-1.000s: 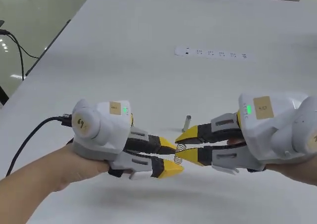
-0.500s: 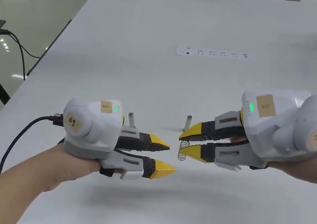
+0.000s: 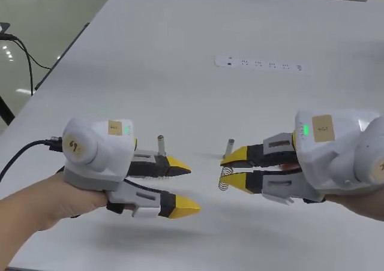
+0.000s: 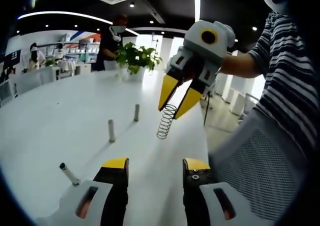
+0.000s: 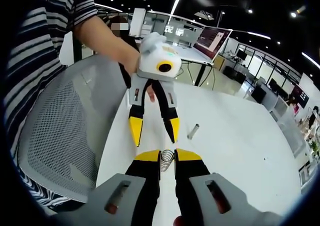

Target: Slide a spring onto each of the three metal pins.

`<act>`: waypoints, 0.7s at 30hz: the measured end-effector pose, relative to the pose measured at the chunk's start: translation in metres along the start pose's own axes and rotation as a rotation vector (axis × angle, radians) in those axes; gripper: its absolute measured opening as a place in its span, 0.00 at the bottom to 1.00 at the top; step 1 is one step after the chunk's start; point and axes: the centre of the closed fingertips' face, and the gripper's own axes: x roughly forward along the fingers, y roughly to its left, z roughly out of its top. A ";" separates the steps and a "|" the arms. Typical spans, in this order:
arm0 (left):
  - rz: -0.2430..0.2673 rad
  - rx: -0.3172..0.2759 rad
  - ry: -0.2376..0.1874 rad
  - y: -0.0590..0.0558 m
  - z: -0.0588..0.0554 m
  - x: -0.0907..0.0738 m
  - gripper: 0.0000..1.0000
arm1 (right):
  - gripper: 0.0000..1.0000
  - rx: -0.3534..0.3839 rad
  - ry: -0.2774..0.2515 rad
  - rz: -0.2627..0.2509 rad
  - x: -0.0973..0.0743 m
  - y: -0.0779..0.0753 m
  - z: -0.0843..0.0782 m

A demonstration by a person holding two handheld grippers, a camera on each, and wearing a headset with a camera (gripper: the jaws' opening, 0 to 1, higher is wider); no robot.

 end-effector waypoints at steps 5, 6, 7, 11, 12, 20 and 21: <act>0.018 -0.013 -0.005 0.004 -0.001 -0.007 0.41 | 0.07 0.003 0.004 -0.007 0.000 -0.001 -0.002; 0.023 -0.013 -0.001 0.005 -0.002 -0.008 0.41 | 0.07 -0.001 0.008 -0.009 0.000 -0.002 -0.003; 0.027 -0.012 0.004 0.006 -0.003 -0.009 0.42 | 0.07 -0.004 0.009 -0.011 0.000 -0.002 -0.003; 0.029 -0.036 0.015 0.007 -0.010 -0.016 0.47 | 0.07 0.000 0.012 -0.018 0.000 -0.003 -0.004; 0.027 -0.042 0.021 0.007 -0.012 -0.017 0.49 | 0.07 0.000 0.013 -0.020 0.000 -0.004 -0.004; 0.081 -0.059 0.028 0.017 -0.021 -0.030 0.66 | 0.07 -0.008 0.019 -0.029 -0.001 -0.006 -0.005; 0.087 -0.061 0.028 0.018 -0.022 -0.032 0.67 | 0.07 -0.007 0.019 -0.029 -0.001 -0.006 -0.005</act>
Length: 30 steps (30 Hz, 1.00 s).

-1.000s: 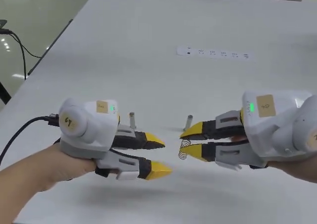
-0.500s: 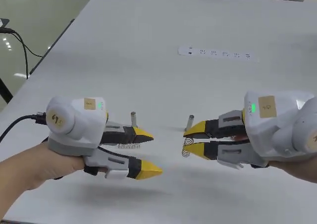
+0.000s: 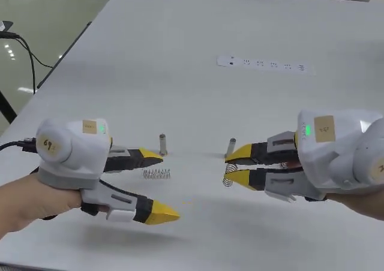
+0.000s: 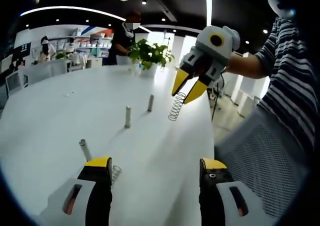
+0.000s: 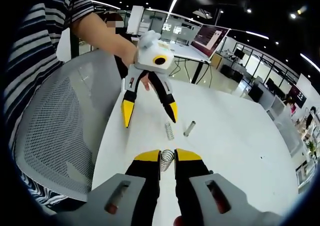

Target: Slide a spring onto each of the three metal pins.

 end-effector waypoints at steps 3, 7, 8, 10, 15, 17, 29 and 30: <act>0.024 0.007 -0.001 0.005 -0.001 -0.006 0.69 | 0.07 0.003 -0.002 -0.007 0.000 -0.001 0.000; 0.056 -0.006 -0.013 0.013 -0.001 -0.012 0.77 | 0.07 0.010 0.004 -0.024 0.000 -0.005 -0.005; 0.059 -0.012 -0.016 0.014 -0.001 -0.013 0.80 | 0.07 0.012 0.004 -0.026 0.000 -0.005 -0.005; 0.077 -0.015 -0.026 0.017 -0.001 -0.016 0.82 | 0.07 0.015 0.006 -0.032 -0.001 -0.006 -0.006; 0.116 -0.037 -0.038 0.025 -0.003 -0.020 0.94 | 0.07 0.024 0.013 -0.043 -0.002 -0.009 -0.011; 0.127 -0.040 -0.042 0.027 -0.003 -0.021 0.98 | 0.07 0.022 0.017 -0.051 -0.002 -0.011 -0.012; 0.141 -0.052 -0.039 0.031 -0.007 -0.026 0.98 | 0.07 0.043 0.028 -0.083 -0.002 -0.025 -0.020; 0.142 -0.053 -0.040 0.031 -0.007 -0.026 0.98 | 0.07 0.046 0.030 -0.084 -0.001 -0.026 -0.021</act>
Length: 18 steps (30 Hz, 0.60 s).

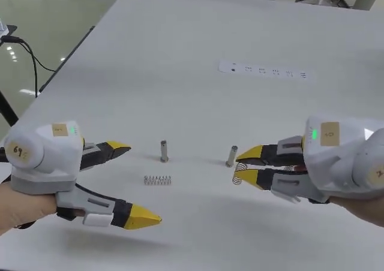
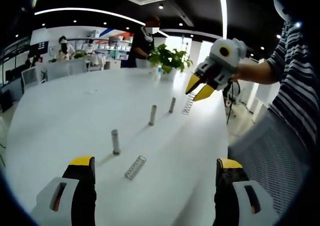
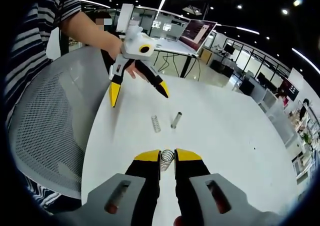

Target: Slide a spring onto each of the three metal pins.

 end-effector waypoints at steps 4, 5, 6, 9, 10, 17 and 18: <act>0.006 -0.002 -0.002 0.001 0.000 -0.001 0.98 | 0.07 0.010 0.011 -0.005 0.002 -0.003 -0.006; 0.007 -0.004 -0.002 0.001 0.000 -0.001 0.98 | 0.07 0.015 0.011 -0.005 0.003 -0.004 -0.007; 0.007 -0.006 -0.003 0.001 -0.001 -0.001 0.98 | 0.07 0.019 0.012 -0.009 0.003 -0.005 -0.008; 0.009 -0.008 -0.005 0.002 -0.001 -0.002 0.98 | 0.07 0.019 0.022 -0.020 0.005 -0.010 -0.012; 0.010 -0.008 -0.005 0.002 -0.001 -0.003 0.98 | 0.07 0.022 0.024 -0.028 0.005 -0.013 -0.013; 0.015 -0.015 -0.011 0.002 0.000 -0.003 0.98 | 0.07 0.050 0.019 -0.081 0.008 -0.034 -0.015; 0.015 -0.014 -0.012 0.003 0.000 -0.003 0.98 | 0.07 0.057 0.020 -0.093 0.008 -0.038 -0.016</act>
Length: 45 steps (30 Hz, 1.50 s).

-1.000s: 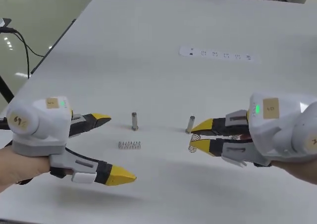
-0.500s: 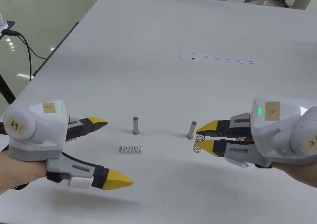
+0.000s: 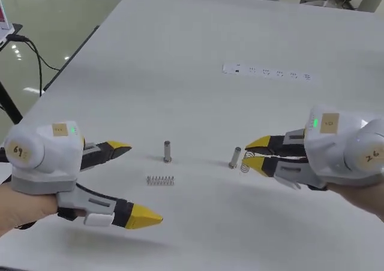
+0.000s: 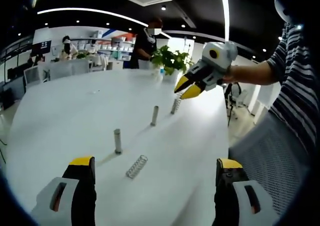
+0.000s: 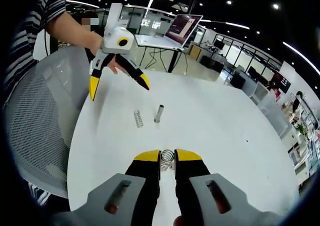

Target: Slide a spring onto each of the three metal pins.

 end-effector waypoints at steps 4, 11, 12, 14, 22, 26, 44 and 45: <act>0.001 -0.001 -0.002 0.000 0.000 0.000 0.98 | 0.07 0.019 -0.004 -0.033 0.002 -0.012 0.001; 0.001 -0.001 0.000 0.000 0.000 0.000 0.98 | 0.07 0.046 -0.014 -0.063 0.008 -0.026 0.007; 0.001 0.000 0.000 0.001 0.000 0.000 0.98 | 0.07 0.050 -0.016 -0.065 0.009 -0.028 0.008; 0.005 0.000 0.001 0.001 -0.001 -0.001 0.98 | 0.07 0.056 -0.014 -0.072 0.010 -0.030 0.008; 0.016 0.005 0.001 0.003 -0.001 -0.003 0.98 | 0.07 0.100 -0.011 -0.074 0.016 -0.035 0.005; 0.018 0.001 0.004 0.004 -0.002 -0.003 0.98 | 0.07 0.115 -0.011 -0.076 0.017 -0.036 0.004; 0.021 -0.005 0.011 0.005 -0.004 -0.006 0.98 | 0.07 0.124 0.007 -0.058 0.027 -0.032 -0.002; 0.021 -0.007 0.010 0.005 -0.004 -0.006 0.98 | 0.07 0.123 0.009 -0.058 0.027 -0.032 -0.003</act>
